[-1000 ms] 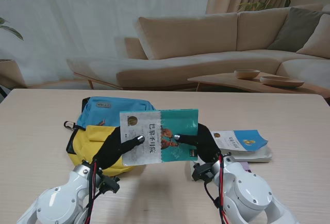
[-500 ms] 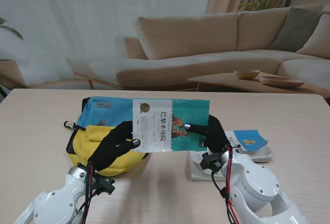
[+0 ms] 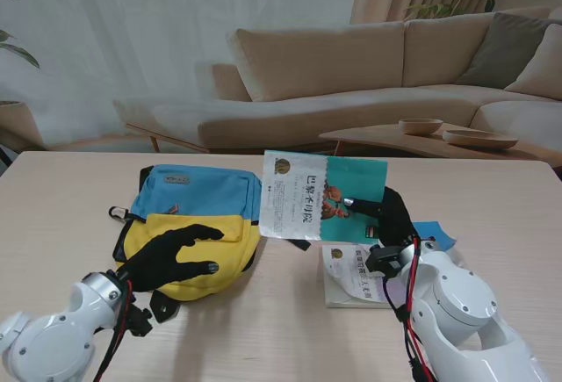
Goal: Pack books into the school bag then zip close the school bag
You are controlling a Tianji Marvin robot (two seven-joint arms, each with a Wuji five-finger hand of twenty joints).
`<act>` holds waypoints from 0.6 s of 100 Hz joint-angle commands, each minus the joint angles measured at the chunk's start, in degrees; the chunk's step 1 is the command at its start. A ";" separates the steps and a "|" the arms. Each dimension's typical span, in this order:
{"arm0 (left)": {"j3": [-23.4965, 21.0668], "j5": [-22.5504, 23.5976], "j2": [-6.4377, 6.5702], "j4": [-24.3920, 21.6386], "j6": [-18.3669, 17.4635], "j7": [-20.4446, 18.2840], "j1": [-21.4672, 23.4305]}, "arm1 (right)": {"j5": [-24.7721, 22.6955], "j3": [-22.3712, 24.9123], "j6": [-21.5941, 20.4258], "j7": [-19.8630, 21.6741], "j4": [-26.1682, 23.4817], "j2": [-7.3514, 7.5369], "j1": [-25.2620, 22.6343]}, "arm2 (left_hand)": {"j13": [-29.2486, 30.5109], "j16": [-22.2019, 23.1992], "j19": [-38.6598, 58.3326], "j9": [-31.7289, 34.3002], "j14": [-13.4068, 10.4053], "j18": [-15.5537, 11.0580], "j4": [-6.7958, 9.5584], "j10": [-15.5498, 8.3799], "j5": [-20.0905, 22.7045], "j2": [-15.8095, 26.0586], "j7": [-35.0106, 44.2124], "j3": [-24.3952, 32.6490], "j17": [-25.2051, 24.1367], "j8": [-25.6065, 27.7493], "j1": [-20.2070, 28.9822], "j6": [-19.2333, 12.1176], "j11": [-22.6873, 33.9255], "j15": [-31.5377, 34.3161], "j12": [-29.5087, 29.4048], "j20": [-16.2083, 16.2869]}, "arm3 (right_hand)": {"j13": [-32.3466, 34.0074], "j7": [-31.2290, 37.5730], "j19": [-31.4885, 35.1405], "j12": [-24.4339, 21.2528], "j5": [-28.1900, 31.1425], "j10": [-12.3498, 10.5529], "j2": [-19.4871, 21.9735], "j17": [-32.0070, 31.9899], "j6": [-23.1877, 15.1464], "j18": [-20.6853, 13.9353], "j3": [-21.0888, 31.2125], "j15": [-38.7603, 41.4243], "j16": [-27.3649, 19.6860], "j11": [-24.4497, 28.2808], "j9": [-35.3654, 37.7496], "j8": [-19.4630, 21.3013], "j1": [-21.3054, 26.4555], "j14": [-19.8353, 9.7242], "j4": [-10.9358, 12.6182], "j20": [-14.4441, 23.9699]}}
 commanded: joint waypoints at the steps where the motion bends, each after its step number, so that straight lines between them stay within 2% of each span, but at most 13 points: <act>1: -1.19 2.14 1.01 -0.88 -0.10 -1.47 0.07 | 0.38 0.33 -0.47 1.36 0.07 -0.36 -0.30 | -1.90 -0.51 -2.19 -2.37 -2.22 -2.29 1.70 -2.39 -2.65 1.19 0.16 -0.07 -1.60 1.00 0.39 -1.81 0.56 -1.57 0.31 1.38 | 5.16 10.05 6.41 2.30 10.21 0.07 5.42 1.84 -8.76 0.31 5.22 4.99 2.15 4.24 2.31 7.19 5.56 -0.03 0.32 3.43; 24: -4.99 17.96 2.37 -0.56 -5.36 -6.38 0.63 | 1.75 1.30 -0.49 1.69 0.84 -0.47 -0.15 | -4.46 -1.24 -5.06 -5.96 -5.71 -4.64 2.06 -5.92 -6.56 1.07 1.64 1.07 -2.29 2.55 0.44 -4.64 1.58 -2.81 0.83 1.78 | 5.20 9.92 6.41 2.27 10.33 0.10 5.33 1.85 -8.64 0.34 5.26 4.98 2.12 4.22 2.33 7.42 5.56 -0.08 0.39 3.44; 43: -5.63 30.07 2.53 0.16 -7.50 -6.74 1.85 | 2.28 1.57 -0.38 1.48 1.28 -0.59 0.00 | -5.17 -1.55 -6.16 -6.80 -6.84 -5.69 1.39 -6.98 -7.24 -1.27 2.42 5.24 -2.28 3.11 -1.52 -5.21 2.66 -3.09 1.19 2.26 | 5.17 9.83 6.39 2.24 10.34 0.12 5.26 1.83 -8.64 0.41 5.32 5.00 2.11 4.20 2.31 7.53 5.62 -0.10 0.45 3.45; 49: -5.54 33.97 2.49 0.68 -8.34 -6.09 2.27 | 2.43 1.59 -0.26 1.44 1.31 -0.63 0.02 | -5.41 -1.75 -6.53 -7.29 -7.10 -5.97 0.78 -7.27 -7.69 -2.41 2.32 8.16 -2.19 2.86 -3.58 -5.37 3.02 -3.03 1.15 2.17 | 5.21 9.81 6.41 2.26 10.36 0.15 5.22 1.89 -8.67 0.51 5.32 4.98 2.10 4.25 2.40 7.58 5.58 -0.15 0.44 3.46; 60: -4.88 39.20 2.36 1.87 -8.90 -3.99 2.75 | 2.75 1.66 -0.13 1.37 1.20 -0.65 -0.10 | -5.76 -1.76 -6.62 -7.84 -7.47 -6.28 0.13 -7.70 -8.58 -3.46 1.82 8.20 -2.24 2.53 -4.44 -5.72 3.09 -2.96 1.13 2.08 | 5.02 9.80 6.39 2.21 10.42 0.13 5.14 1.88 -8.65 0.49 5.38 4.92 2.07 4.22 2.40 7.67 5.61 0.02 0.47 3.46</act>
